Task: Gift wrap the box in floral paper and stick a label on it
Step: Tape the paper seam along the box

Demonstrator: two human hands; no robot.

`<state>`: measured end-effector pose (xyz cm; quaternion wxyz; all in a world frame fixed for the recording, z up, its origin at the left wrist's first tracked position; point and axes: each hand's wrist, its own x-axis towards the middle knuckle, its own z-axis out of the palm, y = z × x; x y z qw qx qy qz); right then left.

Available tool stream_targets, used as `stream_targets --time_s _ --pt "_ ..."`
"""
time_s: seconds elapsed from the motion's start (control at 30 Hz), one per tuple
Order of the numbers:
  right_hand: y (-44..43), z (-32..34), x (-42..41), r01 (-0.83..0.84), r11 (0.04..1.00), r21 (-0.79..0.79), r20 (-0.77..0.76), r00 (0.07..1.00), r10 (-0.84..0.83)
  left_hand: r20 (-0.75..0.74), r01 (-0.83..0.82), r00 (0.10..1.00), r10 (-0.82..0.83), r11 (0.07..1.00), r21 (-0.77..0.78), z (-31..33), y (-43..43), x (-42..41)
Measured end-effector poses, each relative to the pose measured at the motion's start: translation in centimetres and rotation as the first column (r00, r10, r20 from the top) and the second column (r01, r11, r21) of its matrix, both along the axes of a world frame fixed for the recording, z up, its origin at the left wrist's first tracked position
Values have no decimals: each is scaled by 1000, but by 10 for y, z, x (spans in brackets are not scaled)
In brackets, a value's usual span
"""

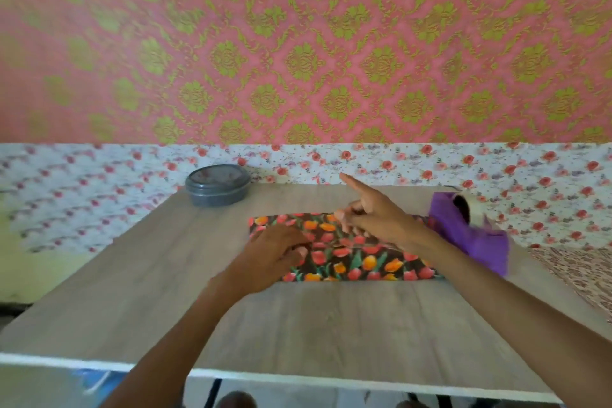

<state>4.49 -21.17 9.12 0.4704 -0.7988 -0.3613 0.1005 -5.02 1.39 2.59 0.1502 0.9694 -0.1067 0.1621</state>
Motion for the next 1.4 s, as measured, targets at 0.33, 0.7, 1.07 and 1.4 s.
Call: stream_targets --time_s 0.33,0.7,1.07,1.4 --pt "61 -20 26 -8 968 -251 -269 961 -61 20 -115 992 128 941 -319 -16 21 -11" --pt "79 -17 23 -76 924 -375 -265 964 -29 155 -157 964 218 929 -335 -23 32 -12" --pt "98 -15 14 -34 887 -461 -187 980 -60 135 -186 961 243 923 -337 -21 31 -13" --pt "124 -8 18 76 593 -801 26 995 -93 104 -210 964 246 937 -278 -14 30 -14"
